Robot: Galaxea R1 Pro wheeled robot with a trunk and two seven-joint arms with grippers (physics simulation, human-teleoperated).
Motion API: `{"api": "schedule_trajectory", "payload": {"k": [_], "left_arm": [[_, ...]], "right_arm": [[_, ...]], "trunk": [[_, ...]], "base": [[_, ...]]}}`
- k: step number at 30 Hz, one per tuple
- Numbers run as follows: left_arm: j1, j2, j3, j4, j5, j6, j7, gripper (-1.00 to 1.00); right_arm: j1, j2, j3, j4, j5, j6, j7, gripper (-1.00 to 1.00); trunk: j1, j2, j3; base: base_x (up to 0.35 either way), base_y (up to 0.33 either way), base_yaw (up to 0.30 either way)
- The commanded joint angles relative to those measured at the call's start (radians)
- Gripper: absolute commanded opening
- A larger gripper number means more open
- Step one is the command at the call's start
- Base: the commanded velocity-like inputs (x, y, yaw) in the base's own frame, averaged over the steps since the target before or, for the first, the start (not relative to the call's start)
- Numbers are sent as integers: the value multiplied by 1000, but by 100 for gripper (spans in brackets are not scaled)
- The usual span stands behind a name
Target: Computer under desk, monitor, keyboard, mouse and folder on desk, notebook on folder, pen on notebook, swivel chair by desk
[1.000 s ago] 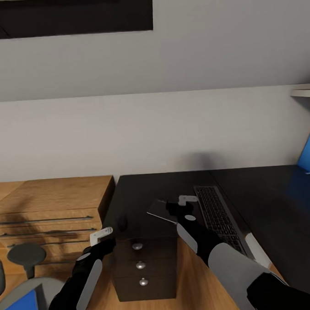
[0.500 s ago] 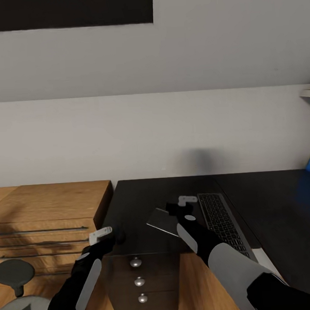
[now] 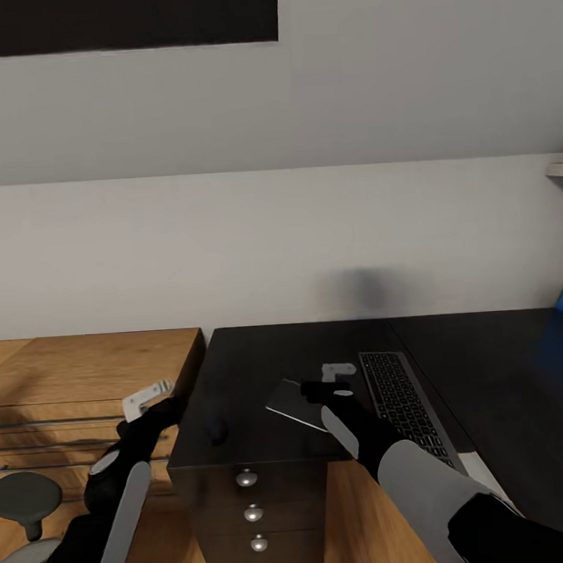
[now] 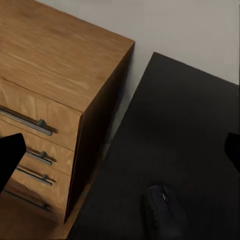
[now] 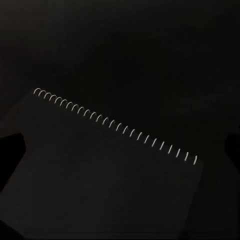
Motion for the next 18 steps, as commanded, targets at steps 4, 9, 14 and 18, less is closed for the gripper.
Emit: {"api": "schedule_trajectory", "payload": {"k": [4,9,14,18], "left_arm": [[8,-1,23,-19,13,5,8,100],[10,-2,33,-23,14,6,8,100],[11,-3,37,-24,14,6,7,100],[11,-5,45,-24,15,6,8,100]], "right_arm": [[-53,0,3,4,-8,96,-8,100],[-119,0,-25,4,-40,204,-11,100],[-129,0,-47,3,-112,233,-14,100],[-131,0,-52,1,-144,254,-17,100]], "trunk": [[0,-1,-1],[0,-1,-1],[0,-1,-1],[0,-1,-1]], "base": [[0,0,0],[0,0,0],[0,0,0],[0,0,0]]}}
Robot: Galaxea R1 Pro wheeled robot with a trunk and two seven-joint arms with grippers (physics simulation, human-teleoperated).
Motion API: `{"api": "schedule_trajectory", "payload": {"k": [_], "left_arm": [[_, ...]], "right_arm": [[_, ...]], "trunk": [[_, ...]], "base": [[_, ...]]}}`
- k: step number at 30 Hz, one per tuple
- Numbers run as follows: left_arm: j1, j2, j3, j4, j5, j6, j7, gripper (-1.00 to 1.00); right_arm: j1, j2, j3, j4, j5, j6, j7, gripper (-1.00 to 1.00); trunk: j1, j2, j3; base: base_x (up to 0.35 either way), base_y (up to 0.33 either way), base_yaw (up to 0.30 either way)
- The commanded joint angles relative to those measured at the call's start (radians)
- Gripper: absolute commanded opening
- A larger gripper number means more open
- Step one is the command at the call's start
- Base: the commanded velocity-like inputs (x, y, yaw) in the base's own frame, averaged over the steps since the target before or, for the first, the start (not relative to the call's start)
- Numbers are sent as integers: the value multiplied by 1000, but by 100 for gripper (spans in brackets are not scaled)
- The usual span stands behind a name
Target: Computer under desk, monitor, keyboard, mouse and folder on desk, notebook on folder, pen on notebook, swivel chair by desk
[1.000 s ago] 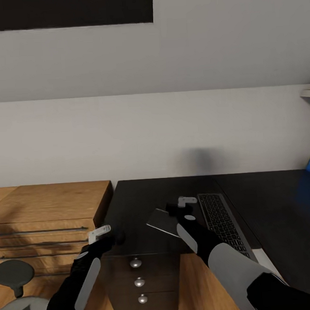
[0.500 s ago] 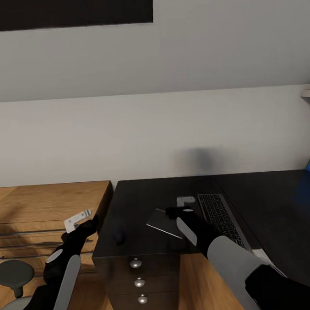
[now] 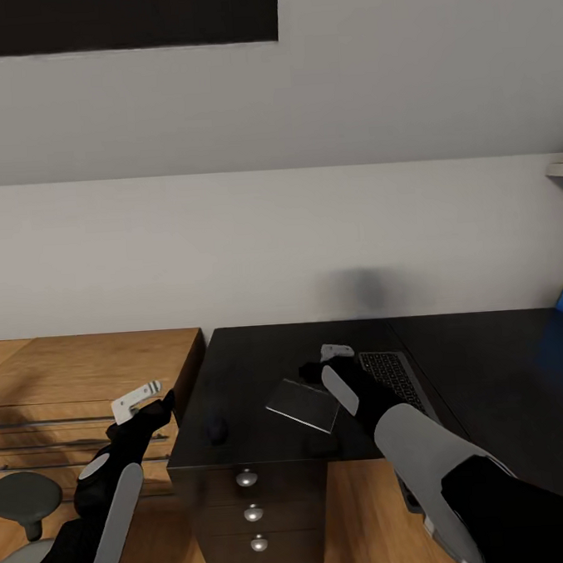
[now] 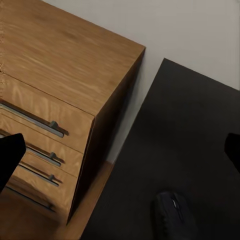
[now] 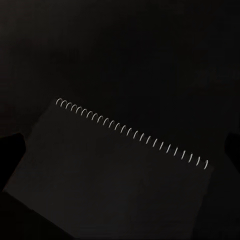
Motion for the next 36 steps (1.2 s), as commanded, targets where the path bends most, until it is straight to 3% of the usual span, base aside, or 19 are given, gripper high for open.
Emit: {"api": "schedule_trajectory", "payload": {"k": [1,12,17,29,30,36], "left_arm": [[-1,-1,3,-2,11,3,7,100],[-1,-1,29,-2,11,3,7,100],[-1,-3,48,-2,11,2,8,100],[-1,-3,54,-2,18,3,9,100],[-1,-3,82,-1,23,3,9,100],[-1,-2,133,0,60,5,9,100]], "right_arm": [[-1,0,3,-1,-12,6,-9,100],[-2,0,2,1,-17,9,-10,100],[-2,-4,2,3,-11,6,-9,100],[0,-7,4,-4,-13,4,-8,100],[0,-9,2,-5,-12,4,-7,100],[0,-9,2,-5,-11,3,-4,100]], "trunk": [[0,-1,-1],[0,-1,-1],[19,-36,-17],[65,-120,-55],[69,-127,-58],[92,-169,-77]], "base": [[0,0,4],[0,0,172],[0,0,36],[0,0,1],[0,0,0],[0,0,0]]}}
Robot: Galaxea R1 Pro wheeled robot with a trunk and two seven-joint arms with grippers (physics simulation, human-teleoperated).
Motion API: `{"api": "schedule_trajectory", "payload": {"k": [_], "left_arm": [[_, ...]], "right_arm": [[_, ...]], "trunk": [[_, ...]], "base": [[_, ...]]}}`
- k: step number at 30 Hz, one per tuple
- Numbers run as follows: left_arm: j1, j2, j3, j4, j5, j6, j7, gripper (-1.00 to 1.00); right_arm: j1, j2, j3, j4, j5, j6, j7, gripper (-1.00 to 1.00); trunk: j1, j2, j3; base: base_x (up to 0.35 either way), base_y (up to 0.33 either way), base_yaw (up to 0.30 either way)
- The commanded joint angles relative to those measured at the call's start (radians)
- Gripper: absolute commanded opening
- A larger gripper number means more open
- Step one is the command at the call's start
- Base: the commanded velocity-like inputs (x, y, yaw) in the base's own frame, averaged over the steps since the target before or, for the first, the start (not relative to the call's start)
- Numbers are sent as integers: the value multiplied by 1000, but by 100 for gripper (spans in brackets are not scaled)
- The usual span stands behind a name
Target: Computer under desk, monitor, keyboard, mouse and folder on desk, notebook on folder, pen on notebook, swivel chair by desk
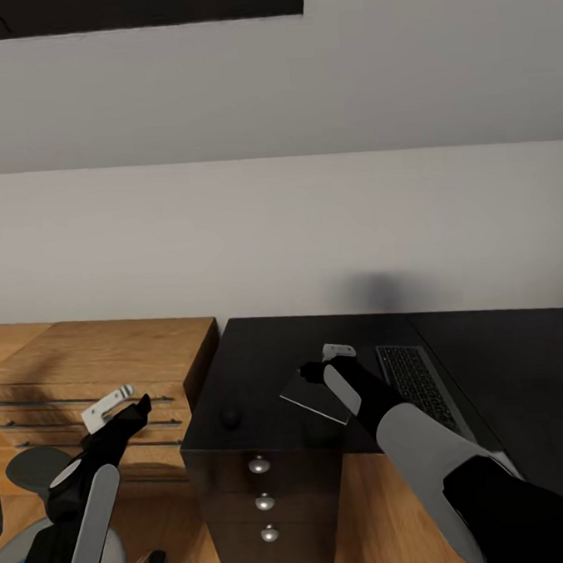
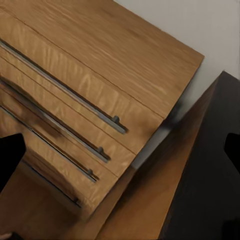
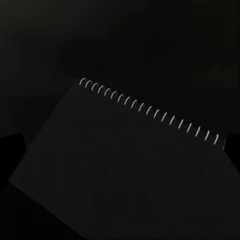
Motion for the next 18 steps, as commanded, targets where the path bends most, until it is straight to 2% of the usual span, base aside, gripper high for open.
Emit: {"api": "schedule_trajectory", "payload": {"k": [1,6,18], "left_arm": [[-1,0,6,-1,13,4,7,100],[-1,0,18,-1,15,55,7,100],[-1,0,18,-1,15,63,7,100]], "right_arm": [[-1,-1,7,-2,-10,2,-9,100],[-1,-1,9,-2,-11,2,-9,100],[-1,-1,9,0,-9,2,-8,100]], "trunk": [[4,-8,-4],[23,-43,-20],[69,-127,-58]], "base": [[0,0,0],[0,0,0],[0,0,0]]}}
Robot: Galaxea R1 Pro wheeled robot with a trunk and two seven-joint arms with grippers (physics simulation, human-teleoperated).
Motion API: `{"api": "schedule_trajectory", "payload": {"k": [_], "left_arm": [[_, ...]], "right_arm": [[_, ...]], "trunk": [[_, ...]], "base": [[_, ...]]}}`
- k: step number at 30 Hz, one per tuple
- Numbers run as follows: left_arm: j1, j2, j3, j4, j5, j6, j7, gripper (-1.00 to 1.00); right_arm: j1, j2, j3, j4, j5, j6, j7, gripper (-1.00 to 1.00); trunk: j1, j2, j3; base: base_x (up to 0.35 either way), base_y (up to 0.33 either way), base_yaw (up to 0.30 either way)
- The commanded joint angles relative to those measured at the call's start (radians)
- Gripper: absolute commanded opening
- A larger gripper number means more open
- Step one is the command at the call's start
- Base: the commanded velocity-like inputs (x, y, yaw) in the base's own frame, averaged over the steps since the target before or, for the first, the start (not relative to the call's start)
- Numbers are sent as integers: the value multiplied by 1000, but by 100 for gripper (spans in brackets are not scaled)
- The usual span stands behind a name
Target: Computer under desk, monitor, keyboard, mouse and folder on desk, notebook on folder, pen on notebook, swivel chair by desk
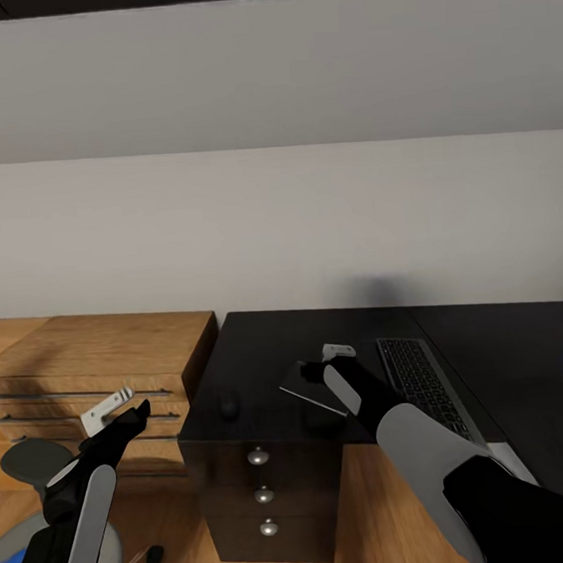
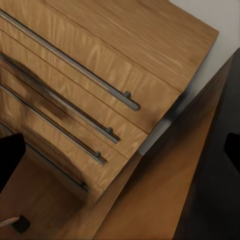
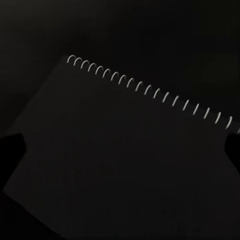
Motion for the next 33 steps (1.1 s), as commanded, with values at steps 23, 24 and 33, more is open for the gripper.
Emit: {"api": "schedule_trajectory", "payload": {"k": [23,24,33], "left_arm": [[-1,-1,-3,-1,8,2,5,100],[-1,-1,-2,-1,8,2,6,100],[-1,0,-2,0,7,2,6,100]], "right_arm": [[-1,-1,9,1,60,-14,-14,100],[-1,-1,9,1,62,-14,-15,100],[-1,-1,9,5,69,-26,-12,100]], "trunk": [[15,-29,-14],[15,-29,-14],[15,-29,-14]], "base": [[39,0,0],[110,0,0],[109,0,0]]}}
